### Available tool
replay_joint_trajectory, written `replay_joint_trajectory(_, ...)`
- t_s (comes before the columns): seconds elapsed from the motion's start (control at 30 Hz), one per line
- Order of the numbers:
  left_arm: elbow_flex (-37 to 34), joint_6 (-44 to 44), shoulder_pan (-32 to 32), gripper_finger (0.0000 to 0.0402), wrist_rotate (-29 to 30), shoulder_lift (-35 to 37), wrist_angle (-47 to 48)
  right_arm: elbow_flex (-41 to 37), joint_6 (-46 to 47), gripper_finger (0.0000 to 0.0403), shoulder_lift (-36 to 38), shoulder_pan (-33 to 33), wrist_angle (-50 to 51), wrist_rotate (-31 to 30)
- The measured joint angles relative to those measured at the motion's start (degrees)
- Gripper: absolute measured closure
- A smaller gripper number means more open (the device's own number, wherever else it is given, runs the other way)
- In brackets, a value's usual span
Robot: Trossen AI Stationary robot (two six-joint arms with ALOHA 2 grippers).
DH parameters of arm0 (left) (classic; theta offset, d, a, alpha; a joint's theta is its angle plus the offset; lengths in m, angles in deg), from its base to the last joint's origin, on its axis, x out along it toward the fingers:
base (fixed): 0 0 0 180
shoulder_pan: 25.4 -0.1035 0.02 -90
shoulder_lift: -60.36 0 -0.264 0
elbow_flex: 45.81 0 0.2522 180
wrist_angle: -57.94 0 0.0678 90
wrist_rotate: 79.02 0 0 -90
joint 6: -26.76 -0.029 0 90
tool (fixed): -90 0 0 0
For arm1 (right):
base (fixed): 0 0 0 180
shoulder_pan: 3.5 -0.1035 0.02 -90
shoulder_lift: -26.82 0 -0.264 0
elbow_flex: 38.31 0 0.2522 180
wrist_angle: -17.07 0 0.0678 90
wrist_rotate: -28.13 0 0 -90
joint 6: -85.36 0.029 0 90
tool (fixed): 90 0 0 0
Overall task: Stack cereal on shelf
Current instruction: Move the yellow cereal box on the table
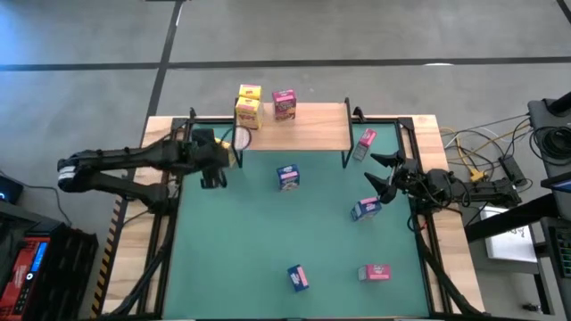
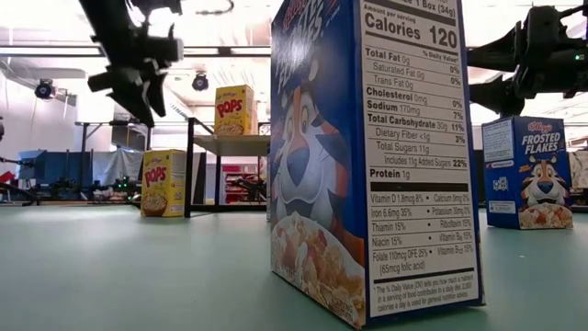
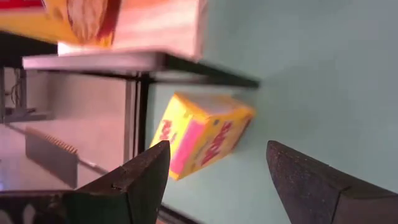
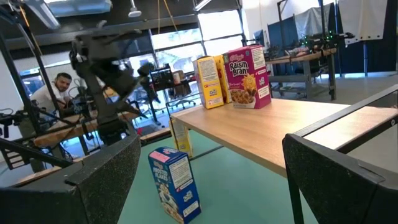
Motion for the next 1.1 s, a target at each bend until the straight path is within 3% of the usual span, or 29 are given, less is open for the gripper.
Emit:
replay_joint_trajectory(0.2,0.0,-6.5,-9.6,0.0149,-11.5,-0.9,-2.7,0.0,0.0,0.0019,0.0,0.0,0.0,0.0)
replay_joint_trajectory(0.37,0.0,-11.7,-14.0,0.0129,-16.0,-0.9,-6.7,0.0,0.0,0.0019,0.0,0.0,0.0,0.0)
replay_joint_trajectory(1.1,-0.9,-23.8,-26.3,0.0125,-20.6,-8.2,-10.6,0.0,0.0,0.0019,0.0,0.0,0.0,0.0)
